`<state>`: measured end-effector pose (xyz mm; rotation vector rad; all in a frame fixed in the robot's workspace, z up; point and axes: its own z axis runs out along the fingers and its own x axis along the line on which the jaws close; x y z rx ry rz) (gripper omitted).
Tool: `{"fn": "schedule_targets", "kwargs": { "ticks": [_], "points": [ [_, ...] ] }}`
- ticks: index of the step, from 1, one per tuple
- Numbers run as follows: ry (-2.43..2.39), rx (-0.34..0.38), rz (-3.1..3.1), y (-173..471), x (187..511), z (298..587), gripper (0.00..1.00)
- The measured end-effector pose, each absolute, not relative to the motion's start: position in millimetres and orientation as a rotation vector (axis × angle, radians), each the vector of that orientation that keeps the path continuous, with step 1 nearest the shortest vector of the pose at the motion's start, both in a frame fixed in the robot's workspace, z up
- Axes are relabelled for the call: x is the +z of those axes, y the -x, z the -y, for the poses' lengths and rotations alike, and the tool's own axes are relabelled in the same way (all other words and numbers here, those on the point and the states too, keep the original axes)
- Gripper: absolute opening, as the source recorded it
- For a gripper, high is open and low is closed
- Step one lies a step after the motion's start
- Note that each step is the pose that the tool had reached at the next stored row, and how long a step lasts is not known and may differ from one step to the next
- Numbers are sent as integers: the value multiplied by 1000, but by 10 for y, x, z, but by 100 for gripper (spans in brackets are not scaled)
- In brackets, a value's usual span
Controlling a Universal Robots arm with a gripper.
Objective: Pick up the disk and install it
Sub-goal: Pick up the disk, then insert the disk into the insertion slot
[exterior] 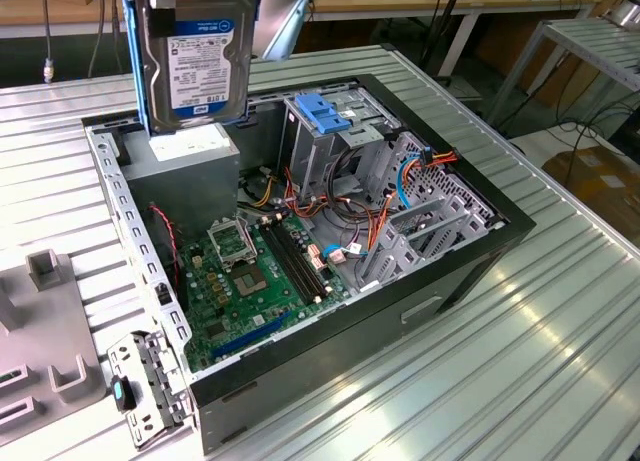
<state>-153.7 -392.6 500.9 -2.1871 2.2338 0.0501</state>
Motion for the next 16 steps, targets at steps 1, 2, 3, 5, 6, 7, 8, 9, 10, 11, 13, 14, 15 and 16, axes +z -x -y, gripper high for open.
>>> {"fn": "schedule_targets", "kwargs": {
  "ticks": [1,2,3,5,6,7,8,9,10,11,13,14,15,16],
  "points": [
    [2187,50,-2234,1511,5009,3926,37],
    [2187,50,-2234,1474,5008,3927,37],
    [2187,49,-2234,1446,5008,3927,37],
    [2188,49,-2234,1367,5006,3927,37],
    [2188,49,-2234,1323,5005,3927,37],
    [2188,49,-2234,1283,5005,3927,37],
    [2188,49,-2235,1272,5005,3928,37],
    [2188,49,-2234,1271,5005,3928,37],
    [2188,49,-2235,1269,5005,3927,37],
    [2188,49,-2234,1266,5005,3927,37],
    [2188,49,-2234,1266,5005,3929,37],
    [2188,49,-2234,1266,5005,3933,37],
    [2188,49,-2234,1266,5005,3936,37],
    [2188,49,-2235,1266,5005,3942,37]
  ]
}}
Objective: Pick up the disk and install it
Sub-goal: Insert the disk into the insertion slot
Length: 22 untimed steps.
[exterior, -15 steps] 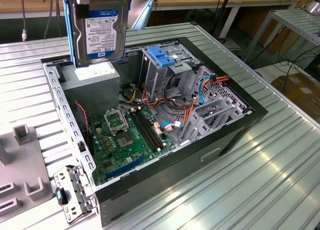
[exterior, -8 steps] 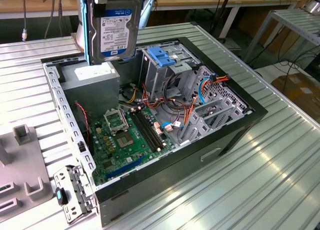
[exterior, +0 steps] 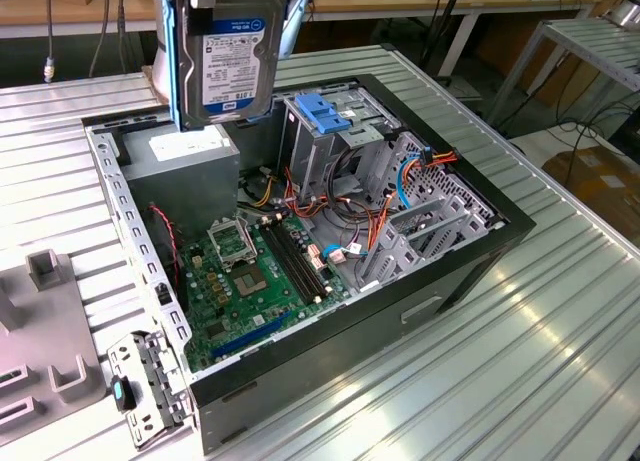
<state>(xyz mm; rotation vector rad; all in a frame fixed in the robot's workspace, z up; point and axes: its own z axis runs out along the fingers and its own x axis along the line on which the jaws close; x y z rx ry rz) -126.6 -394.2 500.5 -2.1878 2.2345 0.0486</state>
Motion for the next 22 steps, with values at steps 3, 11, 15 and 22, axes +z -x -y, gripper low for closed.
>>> {"fn": "schedule_targets", "kwargs": {
  "ticks": [3,11,15,22],
  "points": [
    [2188,49,-2234,1266,5005,3958,37],
    [2188,49,-2235,1266,5005,4002,37],
    [2188,49,-2234,1266,5005,4025,37],
    [2188,49,-2234,1266,5005,4075,37]
  ]
}}
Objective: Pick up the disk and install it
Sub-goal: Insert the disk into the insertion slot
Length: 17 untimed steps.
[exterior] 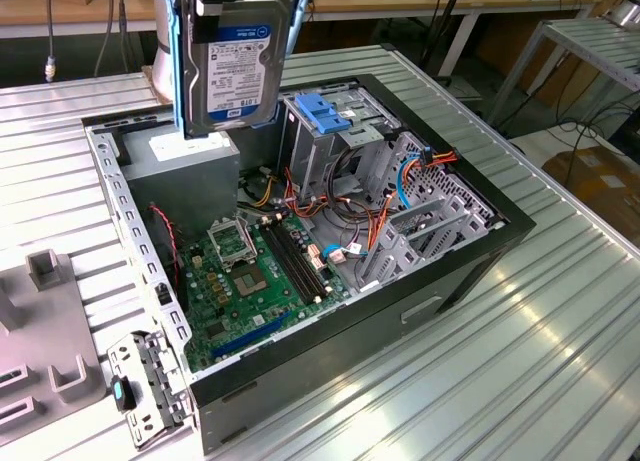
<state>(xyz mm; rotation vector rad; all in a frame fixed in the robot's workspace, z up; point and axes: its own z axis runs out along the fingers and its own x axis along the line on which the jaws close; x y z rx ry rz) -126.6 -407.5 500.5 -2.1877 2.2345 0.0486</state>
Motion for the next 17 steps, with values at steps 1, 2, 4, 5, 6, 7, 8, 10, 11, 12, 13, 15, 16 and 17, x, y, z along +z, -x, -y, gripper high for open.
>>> {"fn": "schedule_targets", "kwargs": {
  "ticks": [1,2,4,5,6,7,8,10,11,12,13,15,16,17],
  "points": [
    [2188,49,-2234,1266,5005,4085,37],
    [2188,49,-2234,1266,5004,4092,37],
    [2188,49,-2235,1266,5005,4109,37],
    [2188,49,-2234,1266,5005,4115,37],
    [2188,49,-2234,1266,5004,4126,37],
    [2188,49,-2235,1266,5005,4133,37],
    [2188,49,-2235,1266,5005,4140,37],
    [2188,49,-2235,1266,5005,4158,37],
    [2188,49,-2235,1266,5005,4171,37],
    [2188,49,-2235,1266,5005,4184,37],
    [2188,49,-2234,1266,5005,4193,37],
    [2188,49,-2234,1266,5005,4209,37],
    [2188,49,-2234,1263,5003,4217,37],
    [2188,49,-2234,1260,5003,4221,37]
  ]
}}
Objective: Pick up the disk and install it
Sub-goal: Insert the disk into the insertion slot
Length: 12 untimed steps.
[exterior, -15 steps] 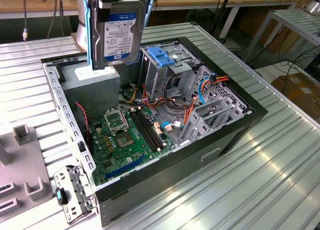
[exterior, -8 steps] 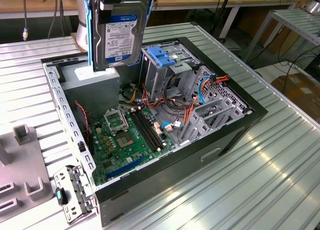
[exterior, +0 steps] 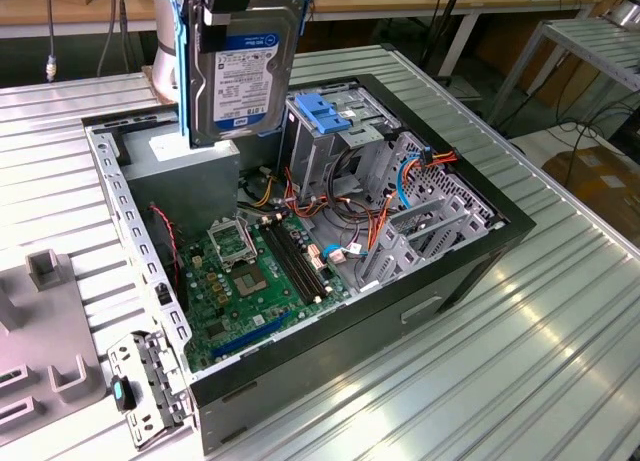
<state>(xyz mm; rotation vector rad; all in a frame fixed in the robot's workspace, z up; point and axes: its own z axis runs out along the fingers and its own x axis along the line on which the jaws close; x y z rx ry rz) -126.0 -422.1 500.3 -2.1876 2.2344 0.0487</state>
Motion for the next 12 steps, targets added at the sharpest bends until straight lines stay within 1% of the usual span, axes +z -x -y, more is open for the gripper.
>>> {"fn": "schedule_targets", "kwargs": {
  "ticks": [12],
  "points": [
    [2188,49,-2234,1186,5003,4245,37]
  ]
}}
